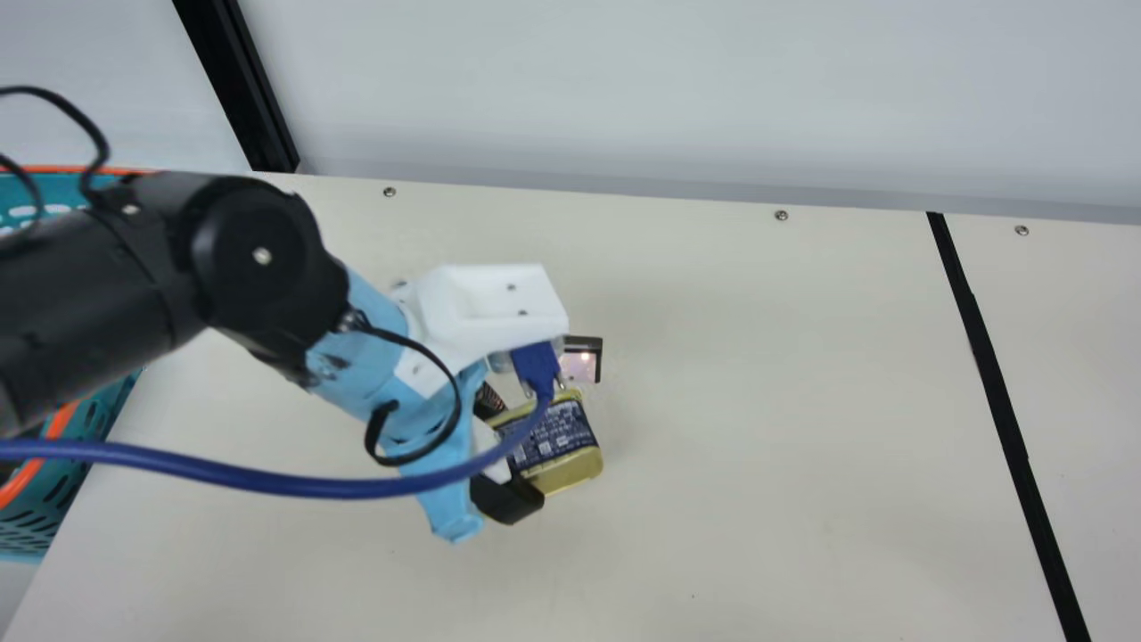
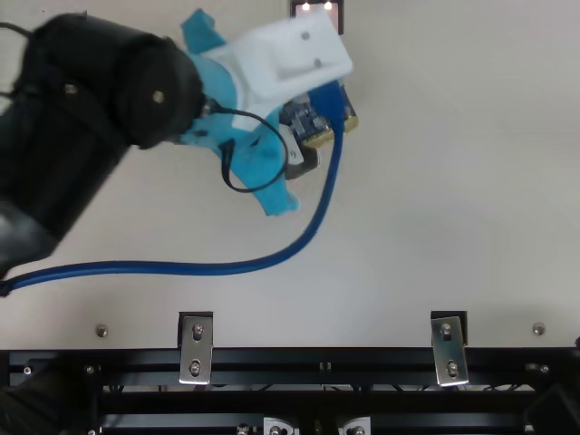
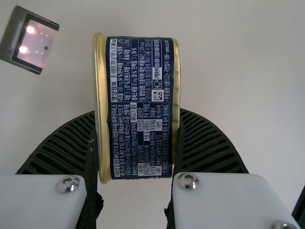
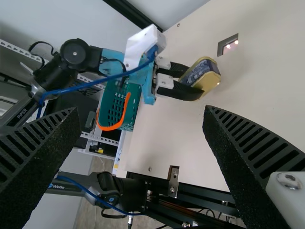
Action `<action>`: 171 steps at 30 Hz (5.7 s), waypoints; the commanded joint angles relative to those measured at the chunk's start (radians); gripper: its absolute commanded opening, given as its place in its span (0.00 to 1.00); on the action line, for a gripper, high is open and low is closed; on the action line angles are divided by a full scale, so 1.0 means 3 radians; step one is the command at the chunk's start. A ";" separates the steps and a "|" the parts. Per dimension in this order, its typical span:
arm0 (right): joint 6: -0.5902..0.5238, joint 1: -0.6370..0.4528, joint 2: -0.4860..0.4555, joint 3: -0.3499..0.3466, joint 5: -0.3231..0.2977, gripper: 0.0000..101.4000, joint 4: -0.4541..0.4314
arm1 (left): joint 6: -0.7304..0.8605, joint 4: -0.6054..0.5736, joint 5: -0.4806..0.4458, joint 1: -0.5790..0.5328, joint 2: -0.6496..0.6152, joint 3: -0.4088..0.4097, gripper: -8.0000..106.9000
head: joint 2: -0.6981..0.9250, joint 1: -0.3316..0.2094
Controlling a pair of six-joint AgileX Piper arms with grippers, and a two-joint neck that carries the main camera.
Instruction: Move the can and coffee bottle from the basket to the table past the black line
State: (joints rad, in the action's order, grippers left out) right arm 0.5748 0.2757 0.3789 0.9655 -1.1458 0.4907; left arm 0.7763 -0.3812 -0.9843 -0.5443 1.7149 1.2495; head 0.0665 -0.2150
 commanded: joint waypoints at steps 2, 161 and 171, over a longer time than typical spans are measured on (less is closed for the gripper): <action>0.0000 0.0000 0.0000 0.0000 0.0000 1.00 0.0000 | 0.0043 0.0078 0.0067 -0.0066 0.0068 -0.0054 0.16 | -0.0026 -0.0004; -0.4426 0.0852 0.3672 0.1438 0.0347 1.00 -0.0646 | -0.1359 0.0029 0.2929 0.1425 -0.2537 -0.2216 0.85 | -0.0026 -0.0004; -0.4824 0.1281 0.3905 0.1487 0.0403 1.00 -0.1059 | -0.1359 0.0029 0.2929 0.1425 -0.2537 -0.2216 0.85 | -0.0026 -0.0004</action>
State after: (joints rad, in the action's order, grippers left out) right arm -0.8560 0.6454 1.5431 1.4075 -1.0175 0.1851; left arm 0.3686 -0.3725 -0.1056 -0.1167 0.9538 0.5847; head 0.0614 -0.2150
